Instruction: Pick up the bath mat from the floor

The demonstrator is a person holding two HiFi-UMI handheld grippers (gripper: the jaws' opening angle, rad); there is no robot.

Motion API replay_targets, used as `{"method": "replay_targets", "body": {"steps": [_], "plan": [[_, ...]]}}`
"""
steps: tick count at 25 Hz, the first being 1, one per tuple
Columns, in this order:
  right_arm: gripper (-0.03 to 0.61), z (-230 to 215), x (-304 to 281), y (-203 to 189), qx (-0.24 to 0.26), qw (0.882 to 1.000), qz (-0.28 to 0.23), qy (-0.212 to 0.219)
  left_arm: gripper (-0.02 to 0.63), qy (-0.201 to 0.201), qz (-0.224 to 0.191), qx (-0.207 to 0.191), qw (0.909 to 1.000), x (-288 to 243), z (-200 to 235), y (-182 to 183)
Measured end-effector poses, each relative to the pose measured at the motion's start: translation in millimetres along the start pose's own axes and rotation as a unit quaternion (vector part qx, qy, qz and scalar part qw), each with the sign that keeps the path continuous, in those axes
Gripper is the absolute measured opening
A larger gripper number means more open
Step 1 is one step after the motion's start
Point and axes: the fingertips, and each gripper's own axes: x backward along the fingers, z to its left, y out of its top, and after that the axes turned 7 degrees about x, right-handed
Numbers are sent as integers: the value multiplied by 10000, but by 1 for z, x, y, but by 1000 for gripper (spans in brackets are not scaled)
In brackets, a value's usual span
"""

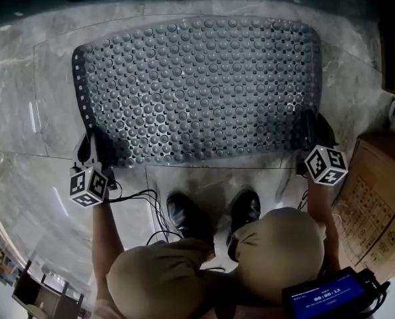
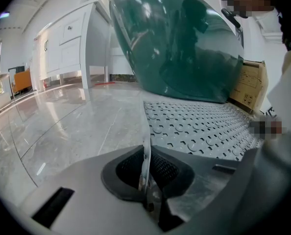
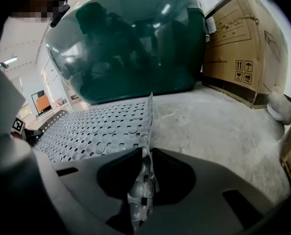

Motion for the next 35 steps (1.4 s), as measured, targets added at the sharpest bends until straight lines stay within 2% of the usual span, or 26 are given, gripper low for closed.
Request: {"method": "replay_targets", "body": {"steps": [5, 11, 17, 22, 28, 35], "plan": [[43, 0, -2, 0, -23, 10000, -1, -70, 39, 6, 76, 0, 10000, -2, 2, -2], [34, 0, 1, 2, -33, 9999, -56, -148, 38, -25, 79, 40, 10000, -3, 1, -5], [31, 4, 3, 3, 49, 9998, -26, -187, 37, -233, 39, 332, 9992, -10, 0, -11], [29, 8, 10, 13, 119, 9997, -112, -202, 35, -238, 11, 535, 9983, -9, 0, -9], [29, 16, 21, 26, 143, 9995, -182, -198, 35, -321, 87, 289, 9990, 2, -7, 2], [28, 29, 32, 42, 192, 9995, -139, -190, 35, -426, 63, 293, 9986, 15, -19, 19]]}}
